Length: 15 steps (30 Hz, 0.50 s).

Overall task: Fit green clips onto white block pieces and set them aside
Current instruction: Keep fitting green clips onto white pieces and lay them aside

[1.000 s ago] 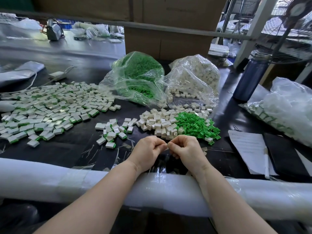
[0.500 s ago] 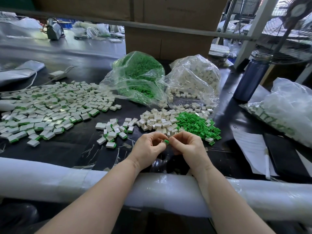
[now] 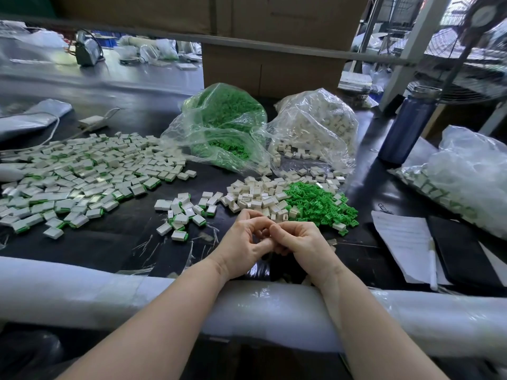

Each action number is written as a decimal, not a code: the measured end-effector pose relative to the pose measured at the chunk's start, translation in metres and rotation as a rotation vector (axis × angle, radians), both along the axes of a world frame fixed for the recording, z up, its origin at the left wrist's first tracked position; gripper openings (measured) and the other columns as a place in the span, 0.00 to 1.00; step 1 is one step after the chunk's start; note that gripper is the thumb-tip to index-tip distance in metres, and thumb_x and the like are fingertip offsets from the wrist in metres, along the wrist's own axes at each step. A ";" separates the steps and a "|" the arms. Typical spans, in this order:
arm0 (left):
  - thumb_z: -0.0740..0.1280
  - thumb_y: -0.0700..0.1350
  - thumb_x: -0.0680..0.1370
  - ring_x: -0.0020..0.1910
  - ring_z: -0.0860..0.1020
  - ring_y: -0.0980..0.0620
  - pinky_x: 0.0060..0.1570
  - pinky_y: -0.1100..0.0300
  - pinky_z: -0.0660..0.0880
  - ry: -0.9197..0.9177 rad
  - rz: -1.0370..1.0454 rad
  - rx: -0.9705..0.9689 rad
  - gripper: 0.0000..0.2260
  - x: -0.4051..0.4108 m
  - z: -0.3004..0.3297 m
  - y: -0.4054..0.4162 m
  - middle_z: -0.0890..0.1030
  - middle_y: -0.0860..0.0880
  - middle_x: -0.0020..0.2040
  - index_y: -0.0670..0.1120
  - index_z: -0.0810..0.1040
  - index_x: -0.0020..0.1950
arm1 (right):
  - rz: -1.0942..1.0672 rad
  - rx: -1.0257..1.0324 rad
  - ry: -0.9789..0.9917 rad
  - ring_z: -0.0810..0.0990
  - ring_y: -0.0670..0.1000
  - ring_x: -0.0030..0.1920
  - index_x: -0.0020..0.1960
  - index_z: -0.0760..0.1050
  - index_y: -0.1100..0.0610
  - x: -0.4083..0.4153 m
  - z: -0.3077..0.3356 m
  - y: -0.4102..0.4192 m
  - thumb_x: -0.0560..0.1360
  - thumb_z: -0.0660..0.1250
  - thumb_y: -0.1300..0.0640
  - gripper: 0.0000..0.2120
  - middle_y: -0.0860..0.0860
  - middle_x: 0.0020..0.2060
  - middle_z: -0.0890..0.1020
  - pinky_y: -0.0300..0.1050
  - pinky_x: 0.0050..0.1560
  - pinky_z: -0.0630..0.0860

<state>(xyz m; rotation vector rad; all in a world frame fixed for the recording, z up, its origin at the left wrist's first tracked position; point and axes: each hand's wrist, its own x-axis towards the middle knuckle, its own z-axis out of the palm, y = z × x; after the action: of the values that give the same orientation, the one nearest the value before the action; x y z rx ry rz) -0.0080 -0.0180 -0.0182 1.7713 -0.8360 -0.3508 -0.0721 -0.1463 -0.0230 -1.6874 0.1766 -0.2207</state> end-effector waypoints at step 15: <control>0.65 0.33 0.73 0.43 0.70 0.53 0.46 0.67 0.71 -0.008 -0.038 0.031 0.08 0.001 -0.004 -0.002 0.68 0.48 0.51 0.46 0.76 0.43 | -0.017 0.021 -0.010 0.67 0.43 0.26 0.38 0.81 0.59 -0.001 0.001 0.003 0.75 0.65 0.62 0.10 0.52 0.25 0.73 0.34 0.28 0.64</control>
<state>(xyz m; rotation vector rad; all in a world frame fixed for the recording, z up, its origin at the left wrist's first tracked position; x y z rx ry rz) -0.0066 -0.0203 -0.0222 1.7883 -0.8751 -0.3845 -0.0732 -0.1438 -0.0220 -1.6643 0.1853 -0.2396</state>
